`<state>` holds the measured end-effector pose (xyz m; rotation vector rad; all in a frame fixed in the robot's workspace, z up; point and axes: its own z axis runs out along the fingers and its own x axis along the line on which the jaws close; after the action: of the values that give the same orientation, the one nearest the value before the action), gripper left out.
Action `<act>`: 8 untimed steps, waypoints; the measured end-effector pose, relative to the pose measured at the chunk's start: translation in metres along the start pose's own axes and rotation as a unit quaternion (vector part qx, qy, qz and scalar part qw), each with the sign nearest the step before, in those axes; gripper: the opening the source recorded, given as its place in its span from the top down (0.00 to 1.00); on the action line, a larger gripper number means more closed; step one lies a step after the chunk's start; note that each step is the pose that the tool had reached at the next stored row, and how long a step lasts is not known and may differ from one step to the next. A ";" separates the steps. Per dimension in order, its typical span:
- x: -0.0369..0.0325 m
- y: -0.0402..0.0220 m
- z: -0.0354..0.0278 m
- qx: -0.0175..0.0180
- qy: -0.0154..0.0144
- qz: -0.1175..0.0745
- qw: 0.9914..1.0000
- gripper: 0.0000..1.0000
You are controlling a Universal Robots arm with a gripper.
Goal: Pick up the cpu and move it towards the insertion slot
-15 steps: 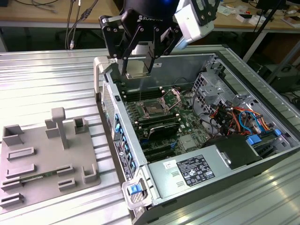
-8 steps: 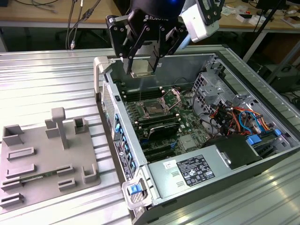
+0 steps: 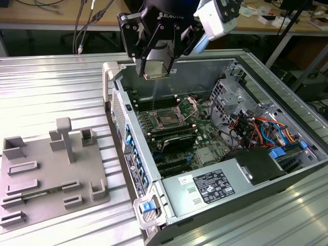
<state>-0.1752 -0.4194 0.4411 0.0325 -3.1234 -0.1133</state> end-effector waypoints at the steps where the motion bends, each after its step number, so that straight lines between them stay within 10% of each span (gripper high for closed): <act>1: -0.0004 0.0011 0.0001 0.000 0.000 0.000 1.000 0.45; 8: -0.0035 0.0084 0.0007 0.000 0.000 0.000 1.000 0.45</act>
<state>-0.1718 -0.4109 0.4410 0.0325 -3.1234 -0.1142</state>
